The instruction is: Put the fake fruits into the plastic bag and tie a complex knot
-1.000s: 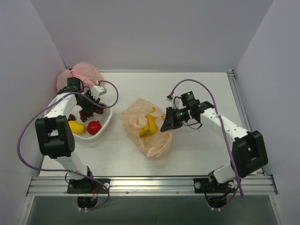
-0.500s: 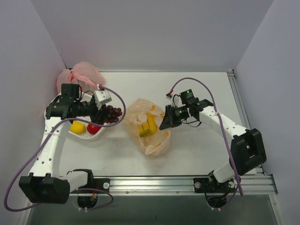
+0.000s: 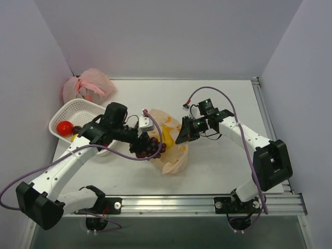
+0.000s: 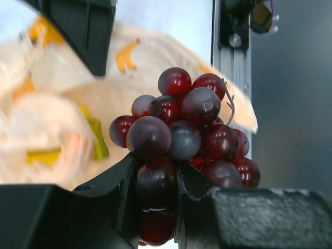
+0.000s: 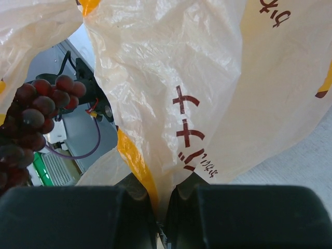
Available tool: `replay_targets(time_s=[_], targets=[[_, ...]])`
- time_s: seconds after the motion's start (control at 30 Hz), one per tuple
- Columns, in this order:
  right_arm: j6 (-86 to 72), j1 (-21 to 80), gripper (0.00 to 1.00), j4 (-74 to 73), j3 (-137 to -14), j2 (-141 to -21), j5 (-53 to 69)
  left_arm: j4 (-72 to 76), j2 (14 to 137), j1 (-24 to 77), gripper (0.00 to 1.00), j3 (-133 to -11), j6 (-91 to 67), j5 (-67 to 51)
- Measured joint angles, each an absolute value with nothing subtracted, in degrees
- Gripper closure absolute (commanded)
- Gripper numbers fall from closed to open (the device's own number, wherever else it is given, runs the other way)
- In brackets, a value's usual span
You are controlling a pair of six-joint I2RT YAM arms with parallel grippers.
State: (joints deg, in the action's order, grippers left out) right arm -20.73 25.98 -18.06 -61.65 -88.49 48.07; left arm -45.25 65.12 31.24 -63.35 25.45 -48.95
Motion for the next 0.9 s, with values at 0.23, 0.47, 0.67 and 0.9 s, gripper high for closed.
replay_targets(time_s=[0.23,0.47,0.67,0.9], targets=[[-20.73,26.0,1.0,-17.98,-61.65,-88.49,48.73,-28.23,70.85,40.23,1.0,-64.49,22.28,-48.03],[-20.86,25.98,1.0,-17.82,-61.65,-88.49,50.37,-17.85,76.97,41.21,1.0,-64.75,28.38,-43.86],[-21.06,25.54,1.0,-17.8,-61.65,-88.49,51.68,-10.2,77.03,40.18,1.0,-59.27,37.39,-38.41],[-21.65,24.8,1.0,-17.78,-61.65,-88.49,51.99,-5.37,78.52,34.72,1.0,-53.19,46.35,-35.66]])
